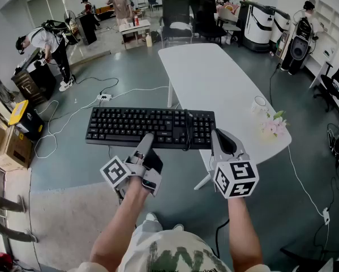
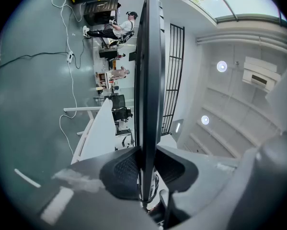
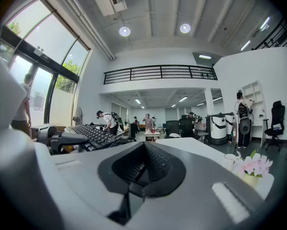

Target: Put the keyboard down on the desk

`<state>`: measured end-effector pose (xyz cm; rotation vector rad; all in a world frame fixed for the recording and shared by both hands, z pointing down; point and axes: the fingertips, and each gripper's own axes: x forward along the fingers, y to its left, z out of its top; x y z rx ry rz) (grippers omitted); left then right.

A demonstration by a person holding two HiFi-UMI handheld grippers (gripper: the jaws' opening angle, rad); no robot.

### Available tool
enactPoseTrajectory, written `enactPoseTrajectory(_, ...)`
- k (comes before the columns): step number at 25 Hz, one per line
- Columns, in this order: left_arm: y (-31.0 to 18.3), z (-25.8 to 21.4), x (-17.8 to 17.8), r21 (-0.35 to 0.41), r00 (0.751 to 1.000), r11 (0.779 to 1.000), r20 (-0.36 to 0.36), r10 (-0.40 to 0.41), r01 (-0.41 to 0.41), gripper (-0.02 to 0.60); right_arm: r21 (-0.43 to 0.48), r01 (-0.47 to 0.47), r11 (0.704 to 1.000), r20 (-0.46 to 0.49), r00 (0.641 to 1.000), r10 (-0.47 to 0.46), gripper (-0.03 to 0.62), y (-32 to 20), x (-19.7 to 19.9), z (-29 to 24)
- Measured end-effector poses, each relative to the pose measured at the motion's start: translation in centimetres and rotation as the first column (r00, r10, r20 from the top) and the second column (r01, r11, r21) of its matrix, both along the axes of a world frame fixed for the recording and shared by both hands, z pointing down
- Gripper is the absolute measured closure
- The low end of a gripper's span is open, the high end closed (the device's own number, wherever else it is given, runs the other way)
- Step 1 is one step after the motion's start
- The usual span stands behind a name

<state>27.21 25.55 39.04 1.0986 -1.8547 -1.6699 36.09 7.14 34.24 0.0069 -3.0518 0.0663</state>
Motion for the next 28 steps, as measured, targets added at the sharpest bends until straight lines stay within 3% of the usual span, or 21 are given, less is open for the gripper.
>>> enactPoseTrajectory(8, -0.8, 0.7, -1.4, 0.006, 1.0, 1.0, -0.011, 0.003, -0.003, 0.489, -0.018, -0.003, 1.0, -0.016, 1.0, 0.002, 0.595, -0.6, -1.4, 1.3)
enactPoseTrajectory(14, -1.3, 1.3, -4.8, 0.011, 1.0, 1.0, -0.019, 0.015, -0.015, 0.489, -0.019, -0.017, 1.0, -0.022, 1.0, 0.017, 0.595, -1.0, -4.6, 1.6)
enactPoseTrajectory(20, -1.4, 2.5, -10.9, 0.026, 0.998, 0.998, -0.04, 0.052, -0.051, 0.489, -0.02, -0.064, 0.998, -0.044, 0.997, 0.063, 0.595, -1.2, -9.9, 2.9)
enactPoseTrajectory(28, -1.9, 3.2, -21.9, 0.036, 0.987, 0.989, -0.072, 0.144, -0.142, 0.489, -0.016, -0.168, 0.986, -0.083, 0.983, 0.166, 0.595, -0.9, -18.7, 3.2)
